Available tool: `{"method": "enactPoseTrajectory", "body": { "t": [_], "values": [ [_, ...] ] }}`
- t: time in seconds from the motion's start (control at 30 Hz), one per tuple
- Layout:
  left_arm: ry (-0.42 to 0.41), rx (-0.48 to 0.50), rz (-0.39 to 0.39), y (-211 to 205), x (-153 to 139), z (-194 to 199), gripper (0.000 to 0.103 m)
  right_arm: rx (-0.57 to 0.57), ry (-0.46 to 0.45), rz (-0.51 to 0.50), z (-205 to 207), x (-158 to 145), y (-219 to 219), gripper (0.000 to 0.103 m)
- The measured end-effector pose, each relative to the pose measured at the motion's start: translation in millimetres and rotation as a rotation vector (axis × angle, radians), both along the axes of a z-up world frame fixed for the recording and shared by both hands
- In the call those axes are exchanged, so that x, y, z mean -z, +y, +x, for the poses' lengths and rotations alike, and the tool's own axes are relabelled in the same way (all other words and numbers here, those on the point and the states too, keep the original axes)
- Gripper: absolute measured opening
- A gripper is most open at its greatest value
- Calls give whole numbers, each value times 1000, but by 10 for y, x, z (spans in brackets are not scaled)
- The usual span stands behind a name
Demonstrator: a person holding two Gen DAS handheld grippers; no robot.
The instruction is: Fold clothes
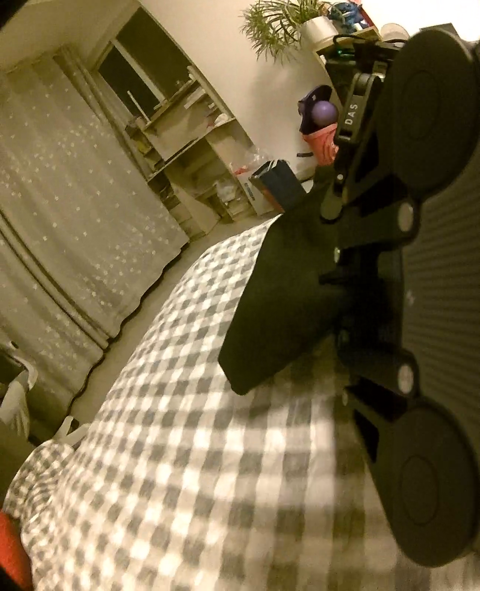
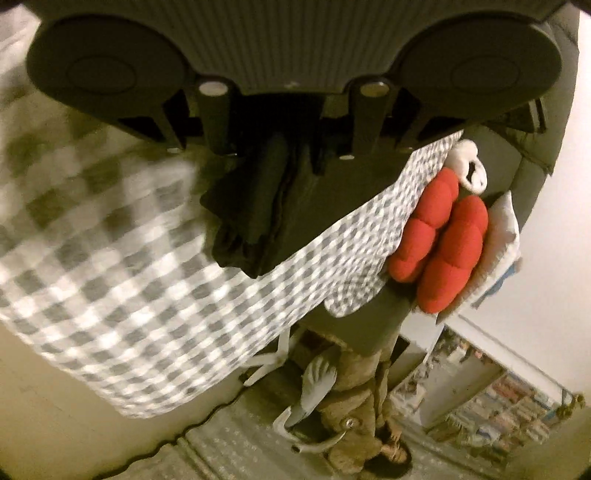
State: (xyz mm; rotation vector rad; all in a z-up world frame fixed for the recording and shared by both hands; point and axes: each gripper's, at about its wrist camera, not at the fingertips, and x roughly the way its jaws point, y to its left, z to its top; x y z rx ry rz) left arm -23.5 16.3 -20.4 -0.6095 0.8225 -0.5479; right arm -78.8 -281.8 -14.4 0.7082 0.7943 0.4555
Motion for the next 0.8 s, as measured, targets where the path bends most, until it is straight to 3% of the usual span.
{"method": "enactPoseTrajectory", "body": {
  "t": [0.37,0.8],
  "values": [
    [-20,-187,4,937,-257,-285,11,-177,-49,-28,292,-307,978,29],
    [-72,-465,105,2382,-525,-1113,11,-437,-63,2,534,-423,2652,29]
  ]
}}
